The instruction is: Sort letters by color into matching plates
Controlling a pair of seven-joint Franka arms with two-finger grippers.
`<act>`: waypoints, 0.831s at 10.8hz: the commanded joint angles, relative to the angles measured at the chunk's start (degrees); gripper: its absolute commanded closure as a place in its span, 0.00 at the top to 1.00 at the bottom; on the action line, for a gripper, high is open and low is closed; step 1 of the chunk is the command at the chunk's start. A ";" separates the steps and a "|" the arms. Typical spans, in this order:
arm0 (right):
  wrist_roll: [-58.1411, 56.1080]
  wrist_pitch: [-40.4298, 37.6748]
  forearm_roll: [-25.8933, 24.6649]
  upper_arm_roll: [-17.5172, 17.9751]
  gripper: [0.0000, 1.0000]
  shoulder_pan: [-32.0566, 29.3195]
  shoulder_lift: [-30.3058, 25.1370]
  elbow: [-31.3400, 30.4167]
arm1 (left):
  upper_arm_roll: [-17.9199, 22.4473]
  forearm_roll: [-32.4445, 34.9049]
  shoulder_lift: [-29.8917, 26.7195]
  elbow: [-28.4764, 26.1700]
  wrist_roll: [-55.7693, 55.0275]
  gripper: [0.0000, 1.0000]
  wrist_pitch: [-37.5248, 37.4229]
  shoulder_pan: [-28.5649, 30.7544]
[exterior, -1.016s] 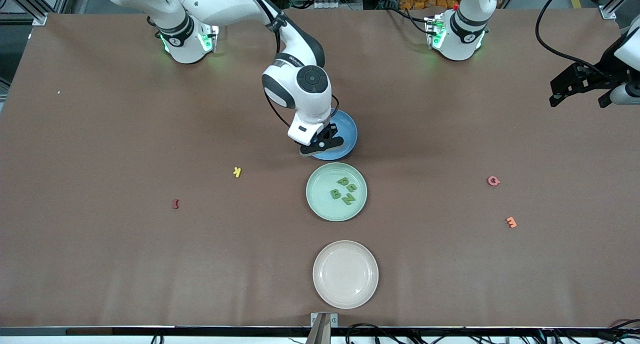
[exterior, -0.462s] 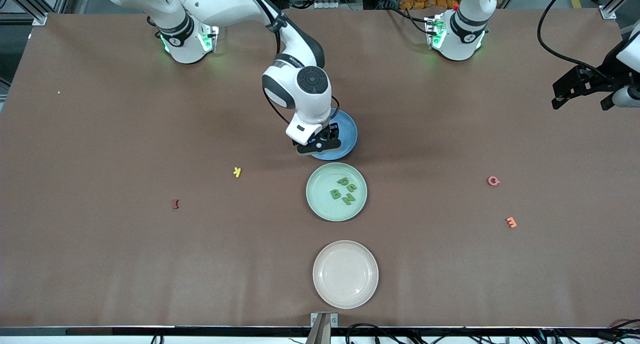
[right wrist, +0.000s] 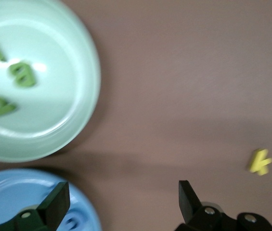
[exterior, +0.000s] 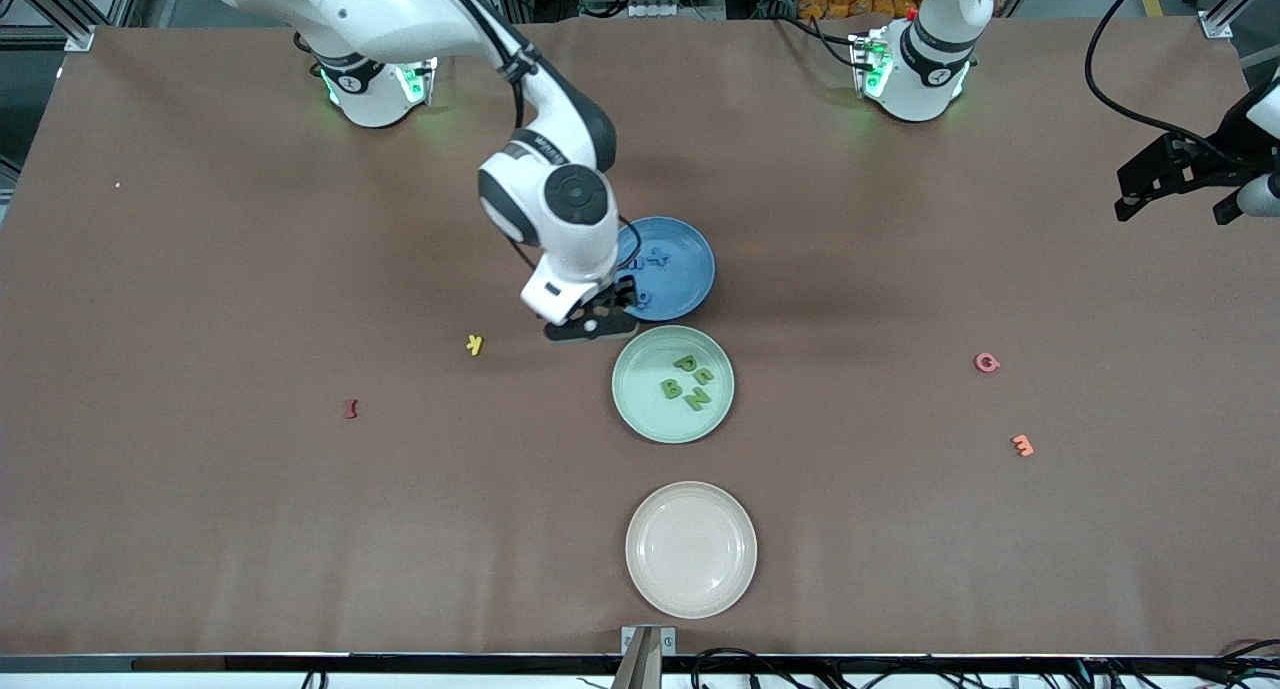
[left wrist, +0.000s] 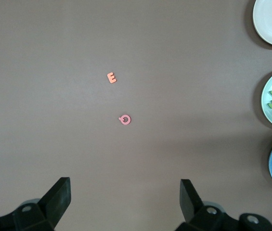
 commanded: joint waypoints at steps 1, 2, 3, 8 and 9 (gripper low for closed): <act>-4.19 -2.07 -2.61 -0.74 1.00 -6.37 -2.67 -0.44 | -0.25 1.11 -0.42 -0.95 0.86 1.00 1.39 -0.02; -4.63 -2.07 -4.27 -0.83 1.00 -8.56 -2.85 -0.18 | -0.33 1.02 0.37 -0.86 0.78 1.00 1.48 0.15; -4.98 -2.07 -5.42 -1.01 1.00 -11.28 -3.11 0.43 | -0.42 0.76 0.55 -0.86 0.78 1.00 1.57 0.50; -16.47 -2.07 -7.01 -5.55 1.00 -21.07 -3.12 2.90 | -1.82 0.59 2.84 0.02 1.57 1.00 2.10 2.87; -19.02 -2.07 -7.01 -8.19 1.00 -21.33 -3.20 3.25 | -1.83 0.67 2.84 0.02 1.57 1.00 2.10 2.70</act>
